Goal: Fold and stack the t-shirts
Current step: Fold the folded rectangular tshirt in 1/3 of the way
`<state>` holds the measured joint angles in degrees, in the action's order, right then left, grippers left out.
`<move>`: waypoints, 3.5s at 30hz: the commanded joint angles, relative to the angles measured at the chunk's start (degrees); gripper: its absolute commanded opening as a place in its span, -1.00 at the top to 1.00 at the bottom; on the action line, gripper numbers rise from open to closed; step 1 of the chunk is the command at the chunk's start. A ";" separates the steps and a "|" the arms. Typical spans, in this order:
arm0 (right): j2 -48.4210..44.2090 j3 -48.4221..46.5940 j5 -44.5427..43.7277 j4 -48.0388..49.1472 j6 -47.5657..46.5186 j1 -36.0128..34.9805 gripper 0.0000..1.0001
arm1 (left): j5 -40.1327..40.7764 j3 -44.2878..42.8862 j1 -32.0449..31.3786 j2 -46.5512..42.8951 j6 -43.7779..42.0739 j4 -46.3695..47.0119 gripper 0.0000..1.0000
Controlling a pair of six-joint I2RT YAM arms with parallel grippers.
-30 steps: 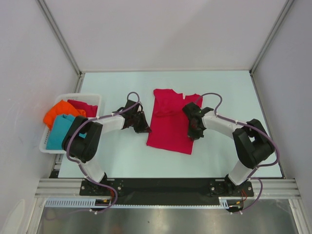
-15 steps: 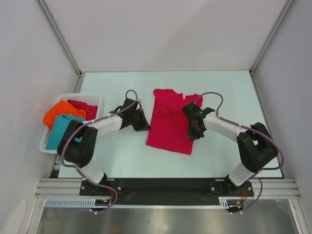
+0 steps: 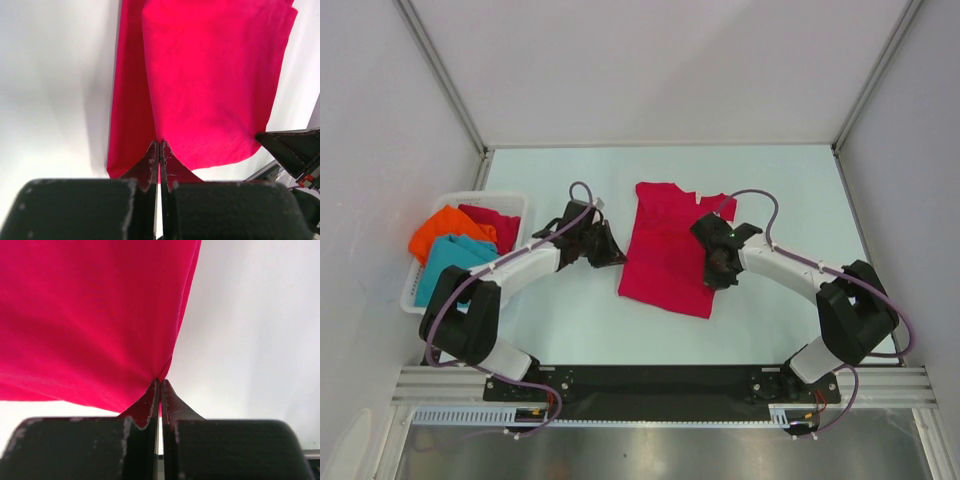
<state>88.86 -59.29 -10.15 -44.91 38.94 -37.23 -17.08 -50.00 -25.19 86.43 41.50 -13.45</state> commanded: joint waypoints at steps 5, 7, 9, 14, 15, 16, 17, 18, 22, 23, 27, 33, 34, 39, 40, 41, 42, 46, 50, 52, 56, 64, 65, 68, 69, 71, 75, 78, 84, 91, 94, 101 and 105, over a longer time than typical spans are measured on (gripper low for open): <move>-4.83 -1.97 -2.15 -5.01 3.60 -3.46 1.00 | 0.91 3.32 -0.21 -6.71 -0.71 -1.14 1.00; -5.71 -2.06 -2.50 -5.54 4.74 -5.04 1.00 | 1.00 4.29 -0.30 -8.12 -0.54 -1.31 1.00; -6.24 -2.06 -2.94 -6.51 5.44 -6.44 1.00 | 1.08 5.34 -0.30 -10.04 -0.54 -1.66 1.00; -7.82 -1.36 -3.56 -8.44 8.16 -9.26 1.00 | 1.35 8.68 -0.30 -14.61 -0.19 -2.63 0.99; -8.17 -0.92 -3.65 -8.71 8.52 -9.78 1.00 | 1.35 9.12 -0.30 -15.24 -0.10 -2.72 0.99; -8.44 -0.66 -3.73 -8.88 8.96 -10.75 1.00 | 1.35 10.09 -0.30 -15.76 0.08 -2.81 1.00; -9.14 -0.31 -3.73 -9.23 10.01 -11.36 1.00 | 1.52 10.70 -0.30 -16.99 0.08 -2.98 1.00; -9.58 0.22 -3.73 -9.32 10.45 -11.89 1.00 | 1.52 11.15 -0.30 -17.52 0.16 -3.16 1.00; -10.81 1.89 -4.08 -10.29 13.18 -14.62 1.00 | 1.52 13.69 -0.39 -20.25 0.60 -3.60 1.00; -11.25 2.16 -4.00 -10.38 13.70 -15.58 1.00 | 1.79 14.13 -0.47 -21.12 0.60 -3.60 1.00; -12.22 4.00 -4.08 -10.55 16.77 -18.57 1.00 | 1.96 16.07 -0.82 -22.62 1.04 -3.86 0.99; -11.26 5.41 -3.47 -10.20 18.37 -20.33 1.00 | 1.96 16.86 -1.26 -23.42 1.22 -4.12 0.98; -11.08 5.32 -3.38 -10.29 18.54 -20.34 0.95 | 1.96 16.86 -1.26 -23.42 1.22 -4.30 0.90; -11.08 3.66 -4.35 -11.34 18.28 -20.34 0.31 | 2.23 15.46 -1.35 -23.24 0.34 -5.97 0.38; -11.16 3.22 -4.44 -11.61 18.10 -20.34 0.31 | 2.58 15.02 -1.35 -23.50 0.17 -6.84 0.25; -11.25 2.86 -4.61 -11.87 17.93 -20.34 0.31 | 2.75 14.84 -1.35 -23.59 -0.01 -7.28 0.17; -11.43 2.25 -4.79 -12.48 17.93 -20.34 0.31 | 2.76 14.23 -1.35 -23.94 -0.10 -7.64 0.11; -12.13 0.76 -5.49 -13.54 17.75 -20.42 0.31 | 3.55 13.09 -1.26 -25.52 -0.36 -9.65 -0.04; -12.48 -0.65 -6.72 -14.25 17.58 -20.51 0.31 | 4.86 11.77 -1.35 -27.54 -0.36 -11.07 -0.10; -12.05 -1.00 -7.25 -13.55 16.53 -19.81 0.31 | 5.56 10.45 -1.26 -26.85 -0.54 -10.98 -0.15; -9.15 -3.81 -7.34 -10.65 12.57 -16.83 0.31 | 5.39 6.85 -1.35 -20.88 -2.20 -10.02 -0.15; -0.72 -4.87 -5.23 -2.74 4.40 -7.34 0.32 | 5.83 -0.88 -1.35 -7.09 -4.67 -6.50 -0.15; -0.18 -4.87 -5.05 -2.12 3.35 -6.81 0.32 | 5.57 -1.59 -1.35 -5.76 -5.02 -6.41 -0.15; 2.01 -4.44 -4.70 -0.01 1.94 -4.17 0.32 | 4.69 -3.17 -1.35 -1.98 -5.46 -5.45 -0.14; 2.37 -4.26 -4.61 0.60 1.15 -3.47 0.31 | 4.60 -3.79 -1.27 -1.27 -5.46 -5.01 -0.14; 3.25 -3.64 -4.53 1.05 0.35 -1.45 0.32 | 4.25 -4.14 -1.26 0.57 -5.72 -4.65 -0.14; 3.34 -2.59 -4.17 2.36 -1.14 1.28 0.31 | 3.90 -5.37 -1.35 3.38 -6.25 -4.48 -0.13; 3.60 -2.06 -3.91 2.63 -1.58 2.51 0.31 | 3.55 -5.99 -1.35 4.62 -6.43 -4.21 -0.13; 3.86 -0.66 -3.56 3.59 -2.02 3.83 0.31 | 3.20 -6.78 -1.35 5.50 -6.60 -4.13 -0.13; 5.62 -0.57 -2.77 4.91 -2.11 3.92 0.32 | 3.28 -7.22 -1.35 5.94 -6.87 -4.13 -0.12; 6.24 -0.65 -2.59 5.18 -2.11 4.01 0.32 | 3.37 -7.39 -1.26 6.38 -6.87 -4.04 -0.12; 6.94 -0.65 -2.15 5.62 -2.11 4.10 0.33 | 2.32 -7.13 -1.35 8.22 -6.78 -2.37 -0.04; 7.20 -0.65 -2.15 6.06 -2.11 4.10 0.34 | 1.62 -6.69 -1.27 10.07 -6.34 -0.70 0.01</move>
<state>95.57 -59.79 -12.38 -40.10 37.41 -33.39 -13.85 -54.98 -26.24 95.04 35.90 -17.41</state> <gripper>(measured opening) 0.336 0.510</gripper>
